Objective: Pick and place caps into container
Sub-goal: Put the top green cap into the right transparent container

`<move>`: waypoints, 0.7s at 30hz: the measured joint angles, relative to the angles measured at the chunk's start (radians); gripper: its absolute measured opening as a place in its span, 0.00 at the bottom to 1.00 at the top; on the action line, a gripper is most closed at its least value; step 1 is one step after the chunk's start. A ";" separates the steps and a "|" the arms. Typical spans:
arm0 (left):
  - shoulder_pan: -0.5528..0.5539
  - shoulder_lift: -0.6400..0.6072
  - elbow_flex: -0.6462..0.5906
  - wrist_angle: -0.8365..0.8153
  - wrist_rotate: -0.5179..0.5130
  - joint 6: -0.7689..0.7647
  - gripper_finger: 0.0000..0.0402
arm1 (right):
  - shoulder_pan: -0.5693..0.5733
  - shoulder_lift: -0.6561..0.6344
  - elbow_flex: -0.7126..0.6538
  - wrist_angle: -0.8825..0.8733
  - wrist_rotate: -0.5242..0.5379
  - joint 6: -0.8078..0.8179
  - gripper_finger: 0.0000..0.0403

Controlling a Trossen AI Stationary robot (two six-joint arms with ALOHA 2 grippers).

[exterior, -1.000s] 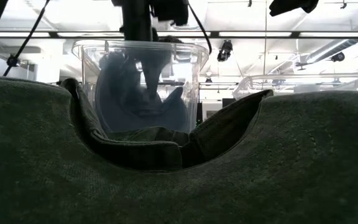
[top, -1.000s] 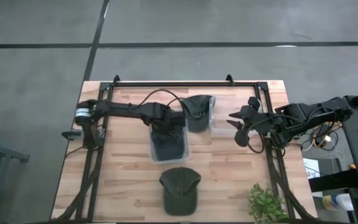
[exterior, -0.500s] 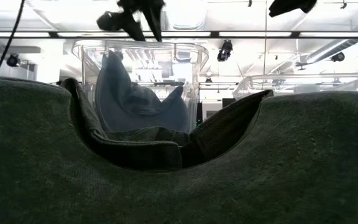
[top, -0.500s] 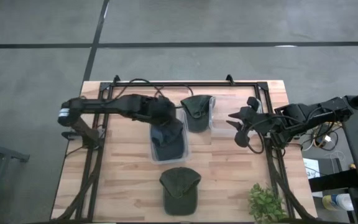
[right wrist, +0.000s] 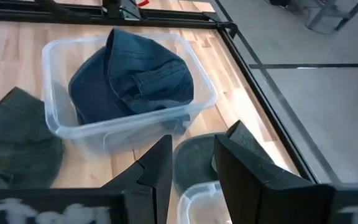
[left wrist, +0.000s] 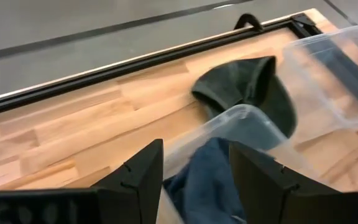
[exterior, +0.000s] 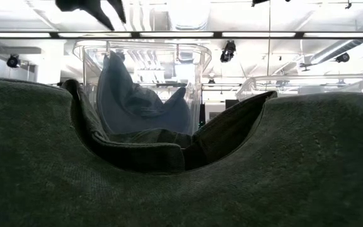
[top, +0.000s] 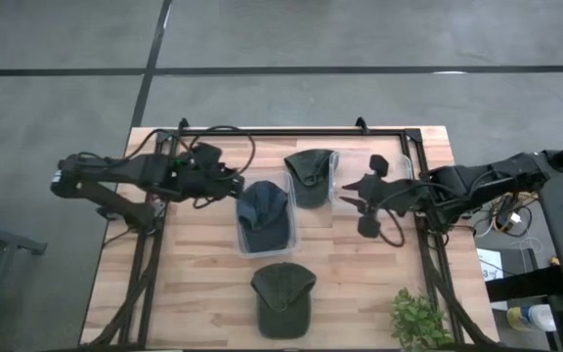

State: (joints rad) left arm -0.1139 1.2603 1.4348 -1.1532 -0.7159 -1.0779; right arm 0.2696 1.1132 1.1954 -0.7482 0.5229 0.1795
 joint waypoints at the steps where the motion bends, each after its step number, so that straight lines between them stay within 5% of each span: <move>1: 0.001 -0.022 -0.026 0.003 -0.001 0.000 0.44 | -0.007 0.020 0.017 0.001 0.001 0.000 0.28; 10: 0.005 -0.171 -0.179 0.038 -0.001 0.000 0.44 | -0.216 0.214 0.299 -0.060 0.015 -0.076 0.28; 17: 0.005 -0.219 -0.208 0.038 -0.007 0.054 0.44 | -0.543 0.338 0.510 -0.177 -0.326 -0.078 0.28; 21: 0.007 -0.220 -0.209 0.039 -0.033 0.108 0.44 | -0.714 0.415 0.607 -0.295 -0.421 -0.079 0.28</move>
State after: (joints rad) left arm -0.1074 1.0401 1.2259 -1.1144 -0.7490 -0.9699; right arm -0.4441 1.5278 1.8026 -1.0434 0.1019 0.1009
